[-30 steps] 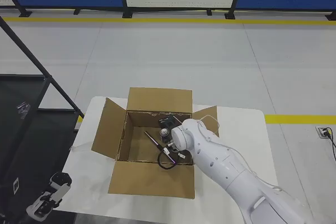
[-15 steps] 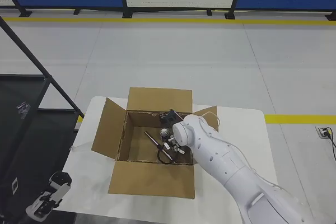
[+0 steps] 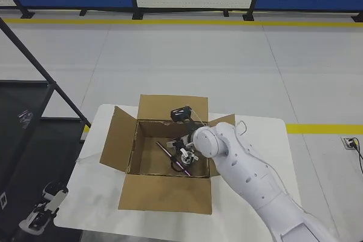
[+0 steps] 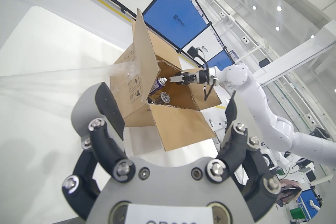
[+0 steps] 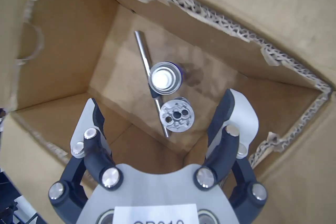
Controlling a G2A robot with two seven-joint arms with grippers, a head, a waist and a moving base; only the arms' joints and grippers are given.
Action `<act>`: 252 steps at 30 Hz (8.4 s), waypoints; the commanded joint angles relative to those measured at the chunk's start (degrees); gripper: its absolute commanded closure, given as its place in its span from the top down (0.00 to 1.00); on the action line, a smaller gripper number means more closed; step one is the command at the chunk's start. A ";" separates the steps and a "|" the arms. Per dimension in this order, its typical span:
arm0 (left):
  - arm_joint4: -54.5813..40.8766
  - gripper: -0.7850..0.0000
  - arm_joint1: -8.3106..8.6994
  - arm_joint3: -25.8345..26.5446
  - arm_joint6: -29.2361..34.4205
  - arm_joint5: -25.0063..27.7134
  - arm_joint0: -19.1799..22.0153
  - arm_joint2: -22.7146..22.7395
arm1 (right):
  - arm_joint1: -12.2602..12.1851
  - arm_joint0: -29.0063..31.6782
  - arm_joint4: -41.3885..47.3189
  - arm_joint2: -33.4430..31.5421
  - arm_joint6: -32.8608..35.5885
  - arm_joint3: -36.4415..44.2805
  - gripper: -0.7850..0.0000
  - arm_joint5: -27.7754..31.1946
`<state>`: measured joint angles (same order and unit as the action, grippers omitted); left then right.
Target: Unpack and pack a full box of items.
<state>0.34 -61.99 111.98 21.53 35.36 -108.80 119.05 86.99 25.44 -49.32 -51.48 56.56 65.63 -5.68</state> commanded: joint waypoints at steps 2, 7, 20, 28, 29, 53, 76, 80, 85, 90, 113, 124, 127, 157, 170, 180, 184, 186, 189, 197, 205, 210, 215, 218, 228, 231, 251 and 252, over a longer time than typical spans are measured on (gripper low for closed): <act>1.84 1.00 -0.03 1.21 -0.29 -1.97 0.95 -0.53 | -2.73 10.07 -1.21 -7.36 0.33 17.80 1.00 2.12; 5.94 1.00 0.13 3.05 0.46 -5.31 4.16 -2.12 | -5.62 24.35 4.80 -19.83 -1.57 35.60 1.00 10.82; 14.03 1.00 1.03 1.23 6.49 -14.54 18.73 -11.16 | -9.33 35.99 34.86 -45.71 -4.20 35.10 1.00 29.29; 15.43 1.00 1.28 -0.17 10.09 -15.87 24.35 -16.97 | -11.78 29.59 46.50 -52.36 5.75 16.77 1.00 29.74; 15.70 1.00 1.29 -0.11 10.34 -16.05 24.81 -17.66 | -12.02 27.96 47.50 -51.93 7.64 13.56 1.00 29.72; 18.05 1.00 0.79 -5.39 12.78 -19.46 33.42 -32.85 | -13.30 12.01 63.81 -26.28 17.42 -7.74 1.00 35.97; 15.51 1.00 0.11 -8.85 6.72 -25.78 33.62 -34.99 | -10.44 11.73 42.46 -10.45 -7.04 -3.65 1.00 36.91; 15.50 1.00 0.14 -9.36 7.89 -25.37 33.92 -35.30 | -10.53 11.99 39.15 -9.54 -8.27 -2.20 1.00 36.11; 17.28 1.00 0.09 -10.42 8.01 -26.24 34.70 -36.24 | -10.65 12.66 37.05 -8.91 -9.62 -0.80 1.00 35.58; 17.53 1.00 0.00 -10.97 7.57 -26.04 34.94 -36.79 | -10.83 12.79 36.73 -8.70 -9.30 -0.39 1.00 35.55; -4.63 1.00 1.88 -1.51 17.67 -8.75 5.02 -6.33 | -12.49 14.96 38.46 -13.71 -13.03 2.99 1.00 35.38; -10.11 1.00 2.36 -5.12 26.88 -12.93 7.14 -11.51 | -12.60 15.67 41.62 -14.53 -14.41 2.59 1.00 36.78; -13.32 1.00 2.37 -6.96 28.64 -15.30 9.48 -14.54 | -12.83 15.30 43.73 -15.25 -13.27 1.13 1.00 38.67; -19.97 0.00 2.24 -13.05 32.61 -16.38 16.47 -24.80 | -12.30 8.75 39.89 -13.25 -23.04 -8.64 1.00 35.28; -22.72 0.00 3.28 -14.03 40.61 -14.50 14.79 -20.85 | -11.08 3.21 40.27 -11.61 -25.61 -18.80 1.00 32.91; -25.35 0.00 4.07 -15.40 49.17 -12.91 14.11 -19.91 | -8.68 -2.72 44.57 -8.55 -23.48 -30.06 1.00 34.25; -25.76 0.00 4.35 -15.99 51.41 -12.07 13.99 -19.66 | -7.61 -4.36 46.05 -7.37 -22.33 -33.44 1.00 35.62; -25.71 0.00 4.47 -16.39 51.89 -11.92 14.01 -19.56 | -6.96 -4.93 47.46 -6.67 -20.46 -34.73 1.00 36.41; -25.44 0.00 4.62 -16.77 51.88 -11.98 14.37 -19.57 | -5.83 -5.86 47.99 -5.27 -20.13 -36.59 1.00 36.45; -25.10 1.00 4.90 -16.78 49.74 -12.83 14.70 -19.41 | -3.46 -7.78 52.52 -4.00 -17.58 -40.94 1.00 39.89; -27.14 1.00 5.09 -15.20 48.19 -12.48 13.81 -18.48 | -2.97 -9.70 59.76 -6.07 -10.13 -44.66 1.00 44.72; -29.69 1.00 5.16 -13.17 47.12 -11.78 13.09 -17.23 | -3.23 -10.25 64.13 -7.67 -3.70 -45.71 1.00 46.78; -32.08 1.00 5.15 -10.74 46.07 -11.12 12.21 -16.34 | -3.76 -10.44 67.61 -9.18 2.13 -45.84 1.00 48.61; -33.77 1.00 5.10 -9.45 45.15 -10.93 11.92 -16.00 | -4.15 -10.47 68.95 -9.78 4.97 -45.18 1.00 48.43; -29.24 1.00 4.65 -4.59 33.21 -9.64 13.37 -15.72 | -6.11 -6.89 68.87 -9.19 8.34 -35.89 1.00 45.06; -26.73 1.00 4.42 -3.88 28.64 -10.49 14.83 -17.14 | -6.62 -5.60 67.16 -8.66 7.89 -33.28 1.00 45.51; -0.87 1.00 3.17 -5.29 11.53 -21.56 26.58 -31.08 | -9.39 2.30 60.90 -9.74 4.16 -16.33 1.00 28.53; -0.50 1.00 3.10 -5.55 11.21 -21.98 27.05 -31.67 | -9.52 2.67 61.02 -9.94 4.42 -15.68 1.00 28.00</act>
<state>-0.60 -58.84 106.63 33.02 13.70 -82.14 87.92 77.56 27.85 11.52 -61.25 60.77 49.44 22.75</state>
